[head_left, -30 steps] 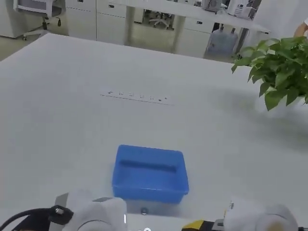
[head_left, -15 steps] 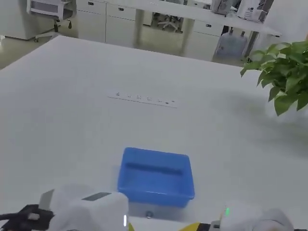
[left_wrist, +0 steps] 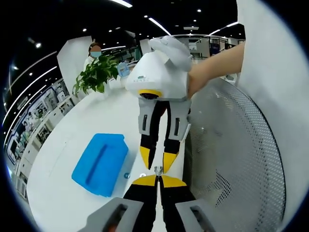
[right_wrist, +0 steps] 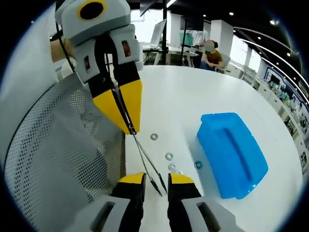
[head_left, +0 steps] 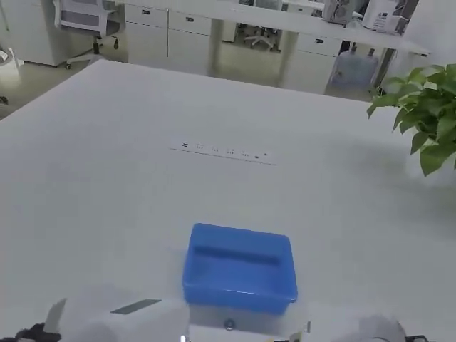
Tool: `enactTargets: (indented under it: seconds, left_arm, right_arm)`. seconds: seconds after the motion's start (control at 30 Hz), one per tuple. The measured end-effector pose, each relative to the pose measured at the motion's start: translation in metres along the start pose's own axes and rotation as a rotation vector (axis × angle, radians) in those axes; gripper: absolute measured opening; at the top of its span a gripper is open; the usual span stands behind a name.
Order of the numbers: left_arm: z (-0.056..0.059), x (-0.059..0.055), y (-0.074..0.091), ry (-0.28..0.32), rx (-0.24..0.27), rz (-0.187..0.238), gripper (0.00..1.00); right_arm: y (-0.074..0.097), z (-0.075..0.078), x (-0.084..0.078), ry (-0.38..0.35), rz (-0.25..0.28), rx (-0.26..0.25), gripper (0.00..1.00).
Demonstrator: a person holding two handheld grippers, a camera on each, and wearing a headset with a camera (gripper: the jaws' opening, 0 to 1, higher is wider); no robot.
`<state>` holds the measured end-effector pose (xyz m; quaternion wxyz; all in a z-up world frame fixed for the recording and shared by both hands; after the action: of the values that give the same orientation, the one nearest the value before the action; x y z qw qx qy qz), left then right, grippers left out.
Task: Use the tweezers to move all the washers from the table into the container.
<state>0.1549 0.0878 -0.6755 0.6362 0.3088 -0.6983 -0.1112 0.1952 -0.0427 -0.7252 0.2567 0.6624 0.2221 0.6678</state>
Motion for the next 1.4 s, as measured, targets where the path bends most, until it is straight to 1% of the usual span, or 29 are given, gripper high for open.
enactTargets:
  seconds: [0.03,0.07,0.13,0.2,0.37,0.43,0.47,0.5,0.57,0.63,0.7,0.73,0.8,0.87,1.0,1.1,1.17,1.2,1.27,1.4]
  left_arm:
    - [0.000,0.000,0.001,0.003,-0.001,0.000,0.00]
    - [0.001,-0.001,0.002,0.005,0.003,0.001,0.00]
    - [0.002,-0.003,0.004,0.008,0.005,-0.001,0.00]
    - [0.001,-0.006,0.008,0.015,0.013,-0.005,0.00]
    - [-0.005,-0.008,0.023,0.038,0.050,-0.013,0.00]
    - [-0.007,-0.009,0.029,0.040,0.065,-0.021,0.00]
    - [-0.008,-0.010,0.032,0.037,0.064,-0.023,0.00]
    - [-0.009,-0.011,0.037,0.029,0.059,-0.031,0.00]
    - [-0.014,-0.013,0.044,0.033,0.064,-0.050,0.00]
    - [-0.018,-0.014,0.052,0.032,0.058,-0.068,0.00]
    - [-0.022,-0.014,0.059,0.042,0.059,-0.071,0.00]
    - [-0.024,-0.014,0.062,0.045,0.059,-0.074,0.00]
    - [-0.025,-0.015,0.066,0.047,0.060,-0.085,0.00]
    - [-0.025,-0.015,0.068,0.045,0.057,-0.091,0.00]
    - [-0.026,-0.016,0.070,0.057,0.056,-0.088,0.00]
    - [-0.028,-0.019,0.067,0.063,0.052,-0.092,0.00]
    - [-0.029,-0.020,0.064,0.057,0.048,-0.106,0.00]
    - [-0.029,-0.018,0.063,0.049,0.043,-0.109,0.00]
    - [-0.031,-0.015,0.061,0.024,0.033,-0.126,0.00]
    - [-0.035,-0.011,0.056,0.010,0.021,-0.131,0.00]
  right_arm:
    - [-0.001,0.000,0.001,0.010,-0.001,0.017,0.11]
    - [-0.004,-0.002,0.002,0.021,-0.002,0.049,0.08]
    - [-0.007,-0.001,0.003,0.040,-0.014,0.050,0.07]
    - [-0.011,-0.001,0.007,0.059,-0.026,0.070,0.07]
    - [-0.023,0.000,0.022,0.101,-0.025,0.091,0.06]
    - [-0.029,0.002,0.029,0.109,-0.014,0.091,0.06]
    - [-0.031,0.003,0.033,0.108,-0.008,0.091,0.06]
    - [-0.036,0.004,0.037,0.101,-0.002,0.094,0.06]
    - [-0.042,0.003,0.043,0.098,0.007,0.099,0.06]
    - [-0.050,0.002,0.051,0.108,0.033,0.113,0.06]
    - [-0.055,0.002,0.055,0.103,0.056,0.120,0.06]
    - [-0.059,0.001,0.057,0.097,0.072,0.133,0.05]
    - [-0.063,0.002,0.060,0.091,0.093,0.135,0.05]
    - [-0.065,0.002,0.061,0.086,0.112,0.141,0.06]
    - [-0.067,0.003,0.060,0.071,0.135,0.141,0.06]
    - [-0.070,0.004,0.054,0.035,0.148,0.142,0.06]
    - [-0.071,0.005,0.051,0.016,0.159,0.142,0.06]
    - [-0.071,0.006,0.052,0.010,0.174,0.144,0.06]
    - [-0.071,0.005,0.052,0.006,0.170,0.148,0.06]
    - [-0.070,0.006,0.053,0.006,0.166,0.141,0.07]
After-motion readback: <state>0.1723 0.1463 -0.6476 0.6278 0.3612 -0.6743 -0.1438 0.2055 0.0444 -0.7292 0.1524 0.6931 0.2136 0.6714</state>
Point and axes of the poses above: the centre of the closed fingertips' face, and the gripper's own axes: y roughly backward along the fingers, z roughly to its right, x roughly out of its top, the point moved 9 cm from there along y, roughly backward along the fingers, and after that the axes turned 9 degrees about z, right-handed, at the moved point
